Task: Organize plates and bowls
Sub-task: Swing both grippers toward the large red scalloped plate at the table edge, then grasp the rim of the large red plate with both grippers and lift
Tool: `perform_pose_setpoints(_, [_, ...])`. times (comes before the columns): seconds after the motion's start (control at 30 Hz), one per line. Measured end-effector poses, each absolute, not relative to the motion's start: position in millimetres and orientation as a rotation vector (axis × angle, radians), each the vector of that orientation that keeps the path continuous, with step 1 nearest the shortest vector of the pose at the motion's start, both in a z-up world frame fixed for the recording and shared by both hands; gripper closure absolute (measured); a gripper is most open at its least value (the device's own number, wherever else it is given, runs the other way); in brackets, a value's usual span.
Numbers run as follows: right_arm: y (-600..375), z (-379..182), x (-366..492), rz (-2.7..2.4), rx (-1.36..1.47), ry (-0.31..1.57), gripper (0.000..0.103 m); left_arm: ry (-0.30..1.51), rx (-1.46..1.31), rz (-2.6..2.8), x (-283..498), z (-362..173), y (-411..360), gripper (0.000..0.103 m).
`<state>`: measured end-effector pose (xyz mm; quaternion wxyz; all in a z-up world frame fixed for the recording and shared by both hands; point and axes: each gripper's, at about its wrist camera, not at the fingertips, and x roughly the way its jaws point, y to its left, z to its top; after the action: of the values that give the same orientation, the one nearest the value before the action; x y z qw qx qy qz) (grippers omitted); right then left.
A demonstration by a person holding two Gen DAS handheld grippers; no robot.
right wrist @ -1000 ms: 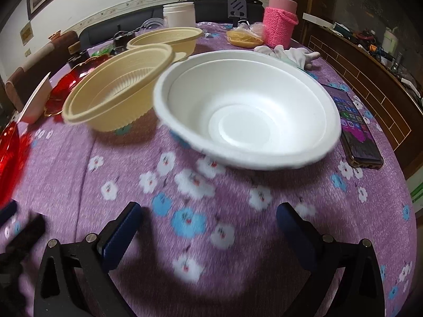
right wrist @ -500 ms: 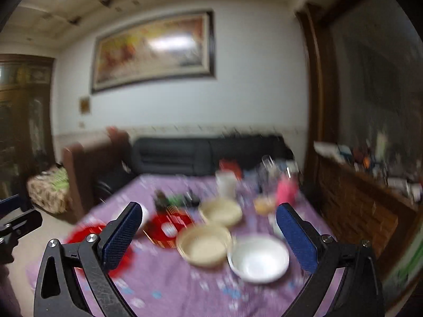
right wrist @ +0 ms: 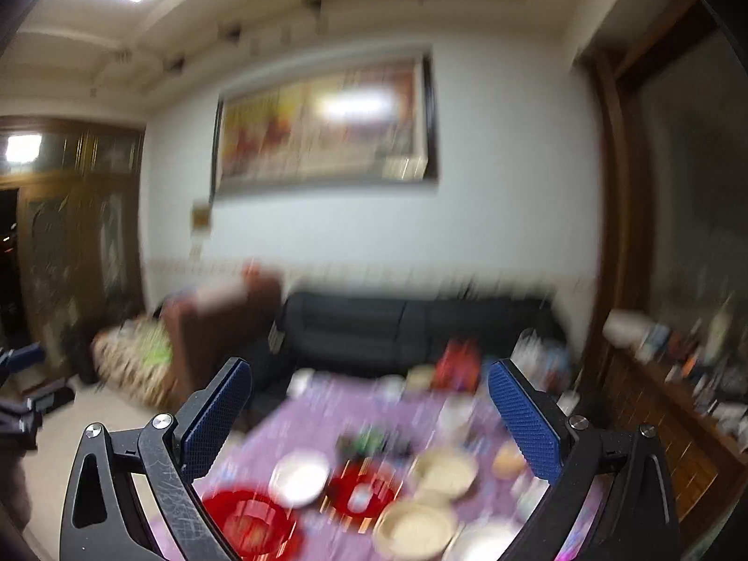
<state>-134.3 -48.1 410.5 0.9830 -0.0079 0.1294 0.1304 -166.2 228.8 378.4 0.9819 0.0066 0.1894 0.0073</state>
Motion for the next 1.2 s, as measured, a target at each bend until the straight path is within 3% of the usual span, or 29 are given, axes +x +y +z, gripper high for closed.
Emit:
perform_pose_setpoints(0.2, [-11,216,-24,0.381,0.028,0.653,0.003,0.703,-0.157,-0.013,-66,218,268,0.0])
perform_pose_setpoints(0.33, [27,95,26,0.456,0.077,0.897,0.023,0.839,-0.235,0.063,-30,130,297,0.0])
perform_pose_setpoints(0.43, [50,49,43,0.485,0.104,0.996,0.025,0.887,-0.268,0.092,-13,93,311,0.0])
perform_pose_setpoints(0.6, [80,24,58,0.487,0.053,1.036,0.025,0.942,-0.304,0.121,6,59,327,0.0])
perform_pose_setpoints(0.7, [94,13,65,0.484,0.027,1.059,0.031,1.0,-0.349,0.086,16,38,332,0.016])
perform_pose_setpoints(0.77, [100,1,71,0.485,0.027,1.087,0.045,1.036,-0.378,0.06,23,28,333,0.028])
perform_pose_setpoints(0.83, [103,-2,73,0.486,0.03,1.095,0.052,1.06,-0.387,0.051,25,19,330,0.049])
perform_pose_setpoints(0.9, [107,-1,72,0.502,0.019,1.085,0.072,1.074,-0.376,0.056,25,14,325,0.058])
perform_pose_setpoints(0.93, [108,0,72,0.519,0.023,1.091,0.082,1.07,-0.368,0.061,24,15,323,0.059])
perform_pose_setpoints(0.97, [109,1,69,0.535,0.025,1.092,0.083,1.069,-0.369,0.064,23,17,322,0.06])
perform_pose_setpoints(1.2, [103,23,42,0.538,-0.013,1.035,0.083,1.023,-0.368,0.08,-5,40,313,0.062])
